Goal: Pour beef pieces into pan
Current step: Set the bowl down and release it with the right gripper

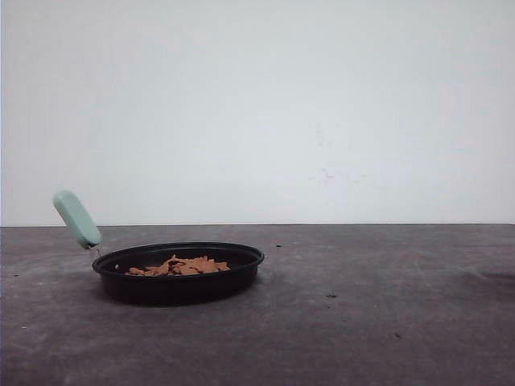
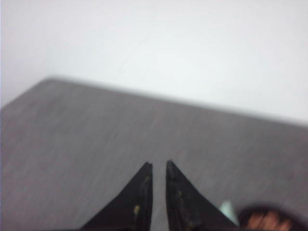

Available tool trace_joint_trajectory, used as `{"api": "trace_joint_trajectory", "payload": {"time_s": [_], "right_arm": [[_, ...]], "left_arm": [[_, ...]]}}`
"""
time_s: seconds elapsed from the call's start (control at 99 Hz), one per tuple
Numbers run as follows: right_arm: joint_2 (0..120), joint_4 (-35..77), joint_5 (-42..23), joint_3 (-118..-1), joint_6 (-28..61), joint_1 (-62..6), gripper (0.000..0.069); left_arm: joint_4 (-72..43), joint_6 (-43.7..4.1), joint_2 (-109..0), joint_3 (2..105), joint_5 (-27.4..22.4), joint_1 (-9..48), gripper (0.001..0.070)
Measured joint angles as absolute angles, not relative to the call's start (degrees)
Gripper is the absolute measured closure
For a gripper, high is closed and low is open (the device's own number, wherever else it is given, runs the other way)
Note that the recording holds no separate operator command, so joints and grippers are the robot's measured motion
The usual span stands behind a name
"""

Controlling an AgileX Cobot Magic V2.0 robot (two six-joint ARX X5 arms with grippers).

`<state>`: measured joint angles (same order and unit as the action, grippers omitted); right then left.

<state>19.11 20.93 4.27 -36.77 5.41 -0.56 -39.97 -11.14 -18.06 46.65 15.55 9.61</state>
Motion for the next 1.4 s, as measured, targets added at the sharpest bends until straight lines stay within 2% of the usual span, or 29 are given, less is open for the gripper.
{"api": "trace_joint_trajectory", "payload": {"time_s": [0.081, 0.172, 1.101, 1.172, 1.303, 1.404], "right_arm": [[17.9, 22.7, 5.0, -33.3, 5.8, -0.7, 0.0687], [17.6, 22.1, 6.5, -33.1, 5.9, -0.7, 0.0687], [15.2, 20.4, 6.8, -33.6, 6.2, -0.7, 0.0687], [13.0, 21.1, 3.8, -33.1, 6.2, -0.8, 0.0687], [7.7, 19.5, -7.5, -27.6, 5.5, -0.8, 0.0687], [3.6, 20.6, -9.1, -20.4, 3.1, -0.7, 0.0687]], "left_arm": [[-41.1, -11.2, -14.0, 41.3, 13.3, 9.6, 0.0686], [-40.8, -11.1, -11.1, 40.7, 12.1, 9.6, 0.0686], [-40.2, -11.2, -10.1, 41.2, 12.2, 9.6, 0.0681], [-40.2, -11.2, -10.1, 41.2, 12.2, 9.6, 0.068], [-40.2, -11.2, -10.1, 41.2, 12.2, 9.6, 0.068], [-40.2, -11.2, -10.1, 41.2, 12.2, 9.6, 0.0681]]}}
